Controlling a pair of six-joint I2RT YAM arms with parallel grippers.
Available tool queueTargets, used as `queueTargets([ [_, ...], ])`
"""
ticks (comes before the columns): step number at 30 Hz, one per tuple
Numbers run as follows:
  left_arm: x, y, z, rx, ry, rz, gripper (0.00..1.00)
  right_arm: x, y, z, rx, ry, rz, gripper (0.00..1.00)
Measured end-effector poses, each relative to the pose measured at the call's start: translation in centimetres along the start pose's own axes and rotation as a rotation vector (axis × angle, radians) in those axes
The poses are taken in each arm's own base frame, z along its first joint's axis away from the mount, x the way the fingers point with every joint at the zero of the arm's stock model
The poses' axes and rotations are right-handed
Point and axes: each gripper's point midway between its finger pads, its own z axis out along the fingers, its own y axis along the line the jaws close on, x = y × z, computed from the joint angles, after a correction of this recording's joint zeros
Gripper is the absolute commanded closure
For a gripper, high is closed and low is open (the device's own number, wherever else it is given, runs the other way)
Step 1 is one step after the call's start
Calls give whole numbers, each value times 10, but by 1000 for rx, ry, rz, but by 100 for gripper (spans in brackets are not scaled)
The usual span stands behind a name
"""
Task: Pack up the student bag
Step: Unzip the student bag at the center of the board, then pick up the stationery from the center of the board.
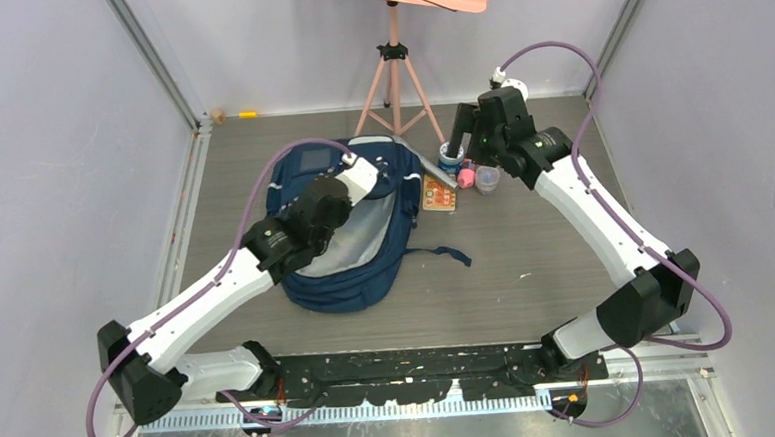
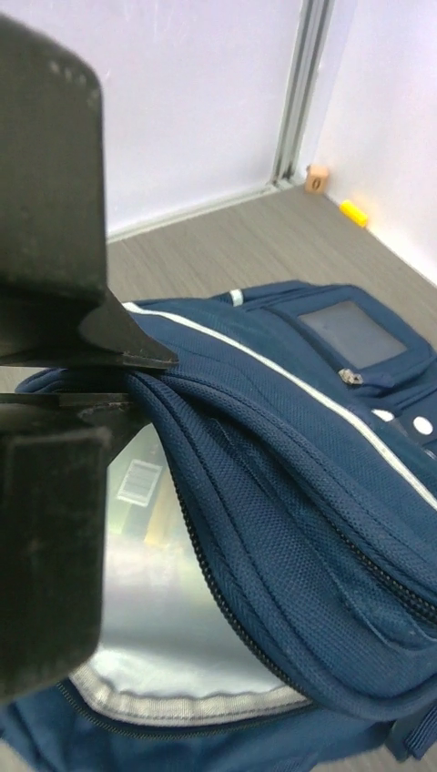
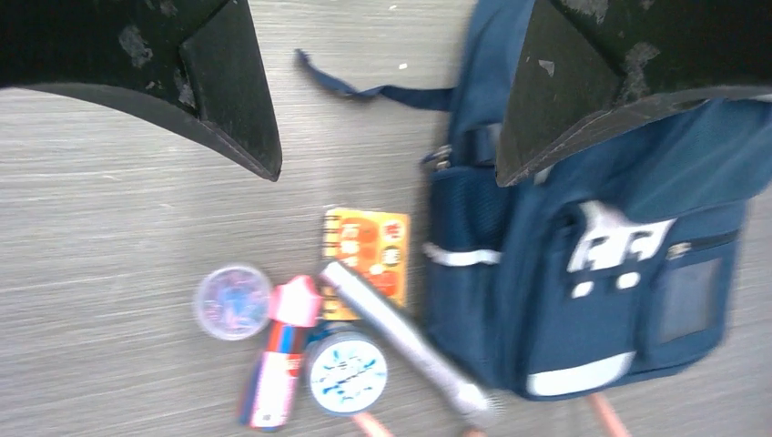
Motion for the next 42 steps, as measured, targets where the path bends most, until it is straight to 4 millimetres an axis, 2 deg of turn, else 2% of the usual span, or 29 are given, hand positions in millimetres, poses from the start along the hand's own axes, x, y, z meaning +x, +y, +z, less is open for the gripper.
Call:
queueTargets([
  [3,6,0,-7,42,-25,-61,100,1,-30,15,89,25,-37,7],
  [6,8,-2,-13,76,-42,-102,100,16,-44,43,146,99,-86,9],
  [11,10,-13,-13,125,-31,-136,100,47,-54,110,214,239,-169,10],
  [14,10,-17,-13,140,-32,-152,100,59,-59,139,242,293,-207,10],
  [17,10,-19,-13,149,-32,-160,100,61,-61,162,256,317,-237,10],
  [23,10,-18,-14,154,-33,-168,100,45,-58,191,255,297,-244,12],
  [25,10,-18,-14,153,-33,-175,100,43,-59,197,257,294,-243,15],
  [28,10,-17,-14,152,-33,-186,100,42,-60,208,260,298,-244,21],
  [36,10,-15,-14,156,-36,-196,100,55,-59,231,250,343,-247,23],
  [39,10,-15,-15,158,-38,-197,100,57,-59,235,253,353,-248,31],
  [42,10,-15,-14,159,-38,-198,100,56,-61,236,258,356,-243,44],
])
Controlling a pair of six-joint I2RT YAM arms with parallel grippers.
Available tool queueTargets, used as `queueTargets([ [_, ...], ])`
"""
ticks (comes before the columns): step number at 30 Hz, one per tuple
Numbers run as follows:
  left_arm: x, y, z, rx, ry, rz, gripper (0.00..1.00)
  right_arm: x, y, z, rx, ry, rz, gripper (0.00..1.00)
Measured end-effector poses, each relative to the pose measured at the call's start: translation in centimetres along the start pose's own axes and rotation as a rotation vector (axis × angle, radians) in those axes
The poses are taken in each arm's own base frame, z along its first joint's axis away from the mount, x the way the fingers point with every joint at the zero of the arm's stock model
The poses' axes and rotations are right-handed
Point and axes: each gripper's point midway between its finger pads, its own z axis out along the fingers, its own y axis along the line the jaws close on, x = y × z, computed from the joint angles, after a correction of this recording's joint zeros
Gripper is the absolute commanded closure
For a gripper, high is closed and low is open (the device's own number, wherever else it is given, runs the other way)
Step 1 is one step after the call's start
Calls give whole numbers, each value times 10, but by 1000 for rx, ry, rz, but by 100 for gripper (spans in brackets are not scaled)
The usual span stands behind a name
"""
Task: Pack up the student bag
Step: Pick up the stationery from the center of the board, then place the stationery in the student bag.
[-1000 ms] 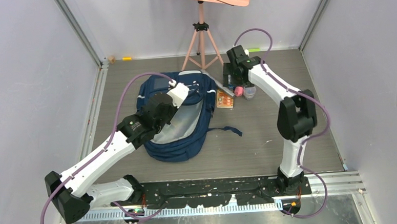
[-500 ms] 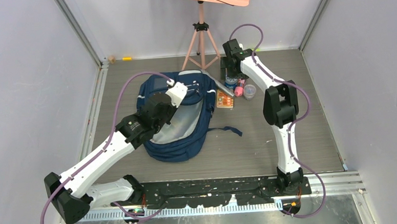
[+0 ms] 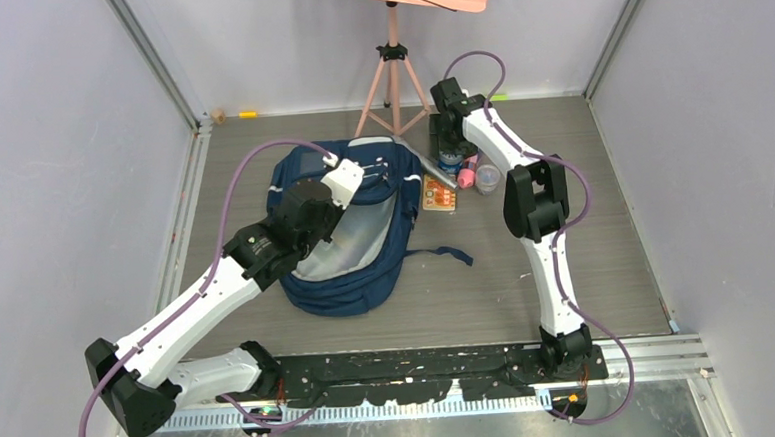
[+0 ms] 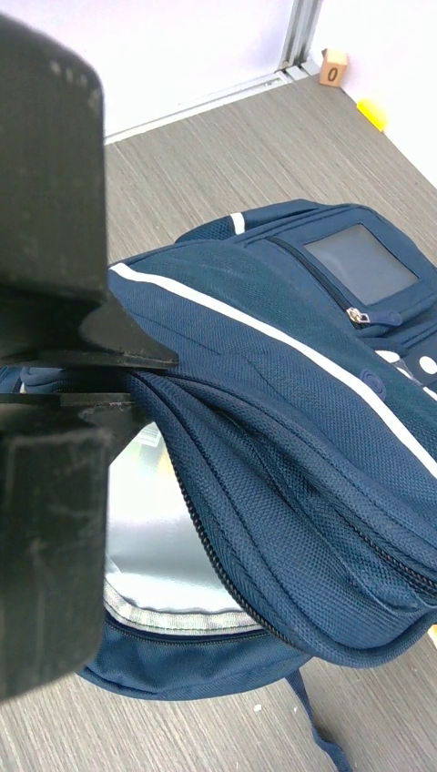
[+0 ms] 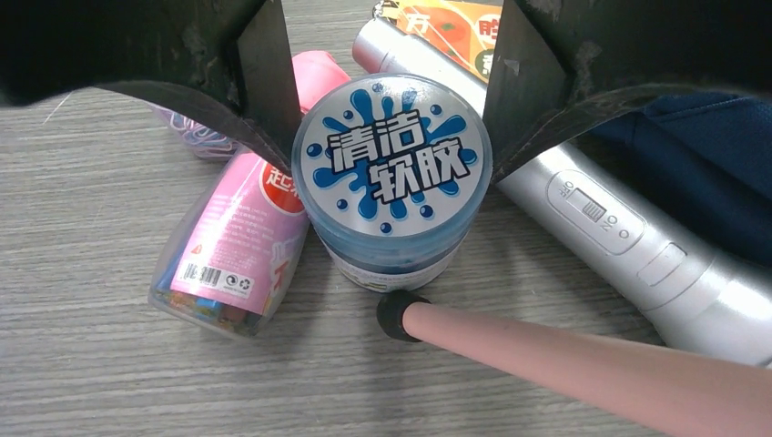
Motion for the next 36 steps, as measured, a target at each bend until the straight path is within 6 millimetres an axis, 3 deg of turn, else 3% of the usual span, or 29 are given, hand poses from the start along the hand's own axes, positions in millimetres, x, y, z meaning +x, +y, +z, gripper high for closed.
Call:
queueTargets([
  [2,0,0,0,0,0,-1,100,1,0,0,2,2,1,53],
  [5,0,0,0,1,0,-2,100,0,-1,0,5,1,3,75],
  [7,0,0,0,0,-1,-4,100,1,-1,0,6,1,3,83],
  [12,0,1,-1,3,-3,-8,100,1,-5,-3,23,-12,11,97],
  [16,0,2,1,21,-3,-47,100,8,-15,-24,37,-22,13,99],
  [18,1,4,1,32,-3,-82,100,10,-20,-48,31,-45,17,99],
  [22,0,9,0,48,-12,-137,100,3,-27,-116,-8,-174,35,99],
  [25,0,10,0,60,-14,-152,100,4,-14,-176,-82,-328,14,100],
  [28,0,10,0,70,-15,-159,100,24,21,-232,-203,-478,-77,99],
  [31,0,11,1,75,-14,-166,100,61,66,-271,-355,-573,-197,99],
  [36,0,12,1,78,-13,-171,100,124,119,-288,-515,-627,-379,99],
])
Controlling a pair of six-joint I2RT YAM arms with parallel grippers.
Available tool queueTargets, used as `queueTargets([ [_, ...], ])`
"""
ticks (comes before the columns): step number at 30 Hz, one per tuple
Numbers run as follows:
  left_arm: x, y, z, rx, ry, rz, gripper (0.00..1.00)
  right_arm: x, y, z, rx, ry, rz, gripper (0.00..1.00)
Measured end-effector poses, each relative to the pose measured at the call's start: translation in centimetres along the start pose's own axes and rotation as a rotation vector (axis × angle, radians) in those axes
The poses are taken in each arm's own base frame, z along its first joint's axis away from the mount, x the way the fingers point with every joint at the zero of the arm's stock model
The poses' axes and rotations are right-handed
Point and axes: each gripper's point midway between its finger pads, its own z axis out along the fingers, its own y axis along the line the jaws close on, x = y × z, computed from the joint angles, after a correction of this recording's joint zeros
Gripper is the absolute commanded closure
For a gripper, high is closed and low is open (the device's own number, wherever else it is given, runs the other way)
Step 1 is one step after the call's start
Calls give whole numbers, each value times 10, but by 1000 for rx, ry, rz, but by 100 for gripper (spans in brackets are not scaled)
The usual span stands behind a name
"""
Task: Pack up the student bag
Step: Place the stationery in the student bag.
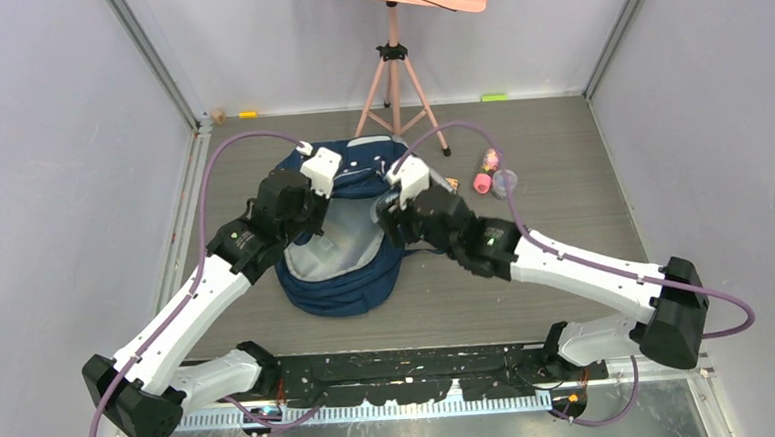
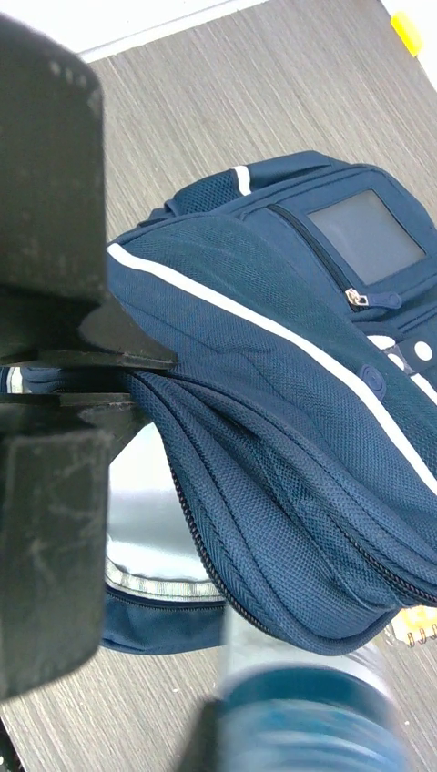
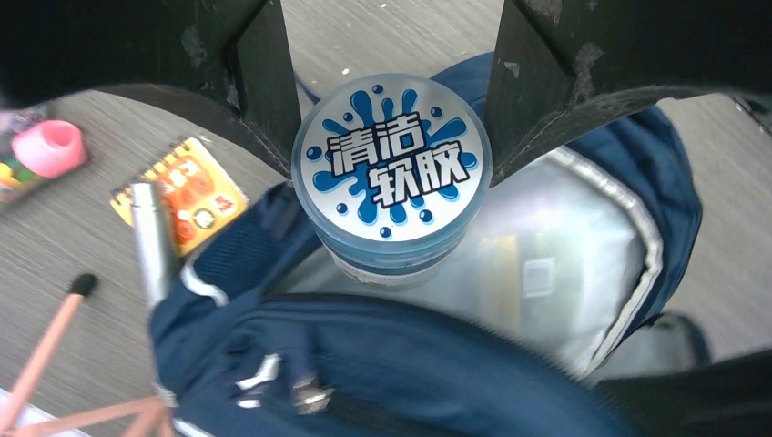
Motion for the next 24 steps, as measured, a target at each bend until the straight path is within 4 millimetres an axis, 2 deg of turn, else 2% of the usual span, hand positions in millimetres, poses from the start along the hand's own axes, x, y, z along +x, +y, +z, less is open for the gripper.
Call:
queueTargets([
  [4,0,-1,1,7,2,-4,100,18,43,2,-63,-45,-110,100],
  [9,0,-2,1,12,2,-14,100,16,75,16,-42,-151,-215,99],
  [14,0,-3,1,17,1,-16,100,16,65,48,108,-235,-261,99],
  [18,0,-3,1,20,0,-17,100,32,55,79,250,-278,-331,100],
  [22,1,-3,1,20,4,-13,100,53,44,101,353,-287,-382,100],
  [24,2,-2,1,18,7,-15,100,55,36,106,392,-293,-381,100],
])
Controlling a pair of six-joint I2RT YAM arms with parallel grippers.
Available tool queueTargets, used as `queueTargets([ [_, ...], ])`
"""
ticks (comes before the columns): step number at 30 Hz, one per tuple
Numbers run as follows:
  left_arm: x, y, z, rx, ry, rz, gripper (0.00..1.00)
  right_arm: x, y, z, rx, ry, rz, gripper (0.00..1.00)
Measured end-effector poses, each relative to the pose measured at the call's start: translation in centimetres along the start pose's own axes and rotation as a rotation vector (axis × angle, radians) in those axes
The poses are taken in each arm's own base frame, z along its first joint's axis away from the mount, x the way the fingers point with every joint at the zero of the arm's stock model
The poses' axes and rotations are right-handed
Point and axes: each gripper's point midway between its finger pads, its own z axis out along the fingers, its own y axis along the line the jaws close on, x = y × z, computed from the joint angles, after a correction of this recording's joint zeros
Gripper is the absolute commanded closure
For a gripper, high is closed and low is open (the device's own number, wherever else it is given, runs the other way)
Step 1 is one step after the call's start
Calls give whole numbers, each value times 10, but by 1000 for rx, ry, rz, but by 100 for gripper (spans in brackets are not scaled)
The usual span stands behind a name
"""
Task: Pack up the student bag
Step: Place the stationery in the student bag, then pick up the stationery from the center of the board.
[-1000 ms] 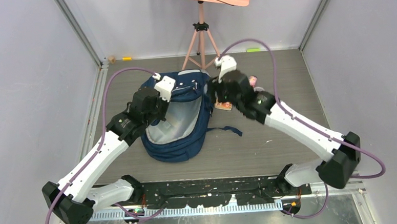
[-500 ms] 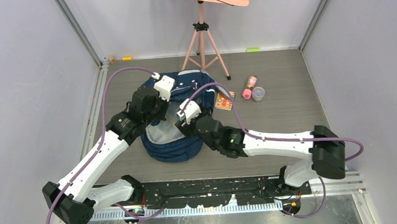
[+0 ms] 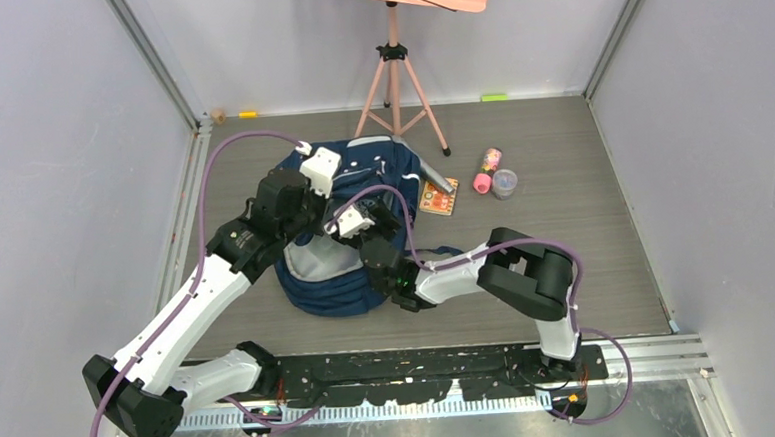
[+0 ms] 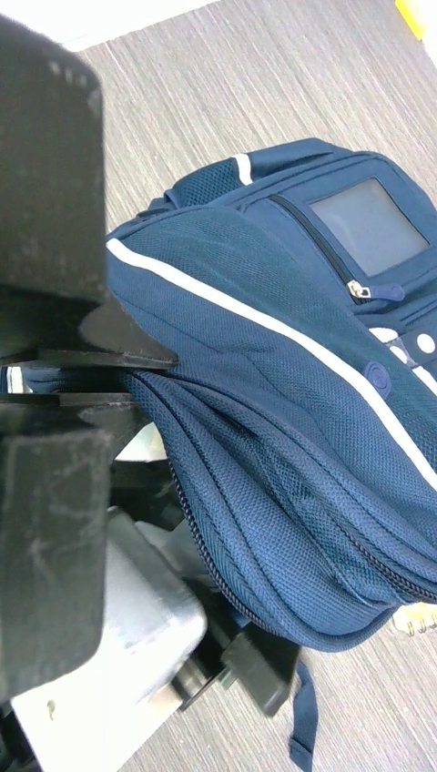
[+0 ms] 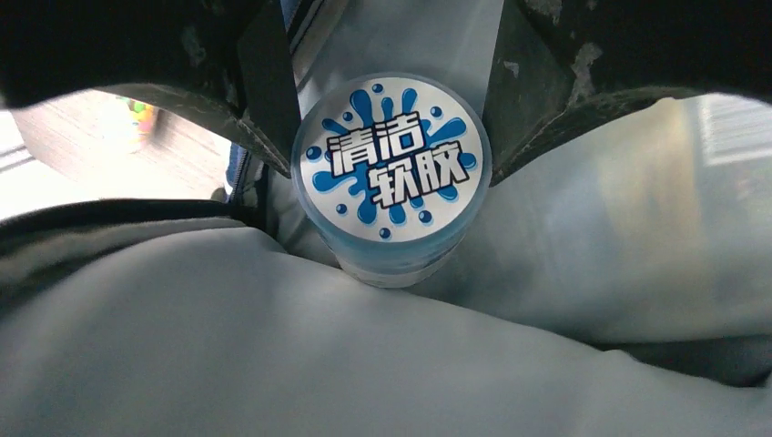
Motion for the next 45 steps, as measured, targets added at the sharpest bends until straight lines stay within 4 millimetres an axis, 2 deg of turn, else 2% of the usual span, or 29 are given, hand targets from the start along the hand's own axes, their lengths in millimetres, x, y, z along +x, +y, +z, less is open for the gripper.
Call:
queueTargets([
  [3,-1,-1,0,4,-4,-3,100,2,-9,12,40,5,5,96],
  [5,-2,-1,0,4,-8,-5,100,4,-16,19,55,16,12,79],
  [7,-4,-1,1,3,-16,-8,100,5,-19,25,58,22,27,47],
  [8,-4,-1,1,3,-18,-9,100,5,-19,26,55,24,31,41],
  [9,-5,-1,1,3,-19,-9,100,6,-19,26,51,27,35,30],
  [11,-5,-1,1,3,-20,-10,100,6,-18,26,40,32,42,18],
  [13,-5,-1,1,3,-21,-10,100,5,-16,25,26,34,56,12],
  [18,-5,-1,1,3,-20,-10,100,0,-22,18,10,46,83,5],
  [23,-4,-1,1,4,-18,-9,100,-10,-23,-1,-44,63,92,3],
  [30,-4,-1,1,4,-16,-9,100,-55,-38,-43,-196,55,228,2],
  [33,-4,-1,1,4,-16,-9,100,-62,-51,-56,-218,81,290,2],
  [36,-4,-1,1,3,-15,-9,100,-51,-63,-62,-202,154,323,2],
  [39,-4,-1,1,3,-15,-9,100,-34,-79,-57,-157,245,337,2],
  [42,-4,-1,1,2,-14,-9,100,-16,-102,-52,-102,319,362,2],
  [45,-4,-1,1,2,-14,-9,100,2,-135,-50,-33,388,406,2],
])
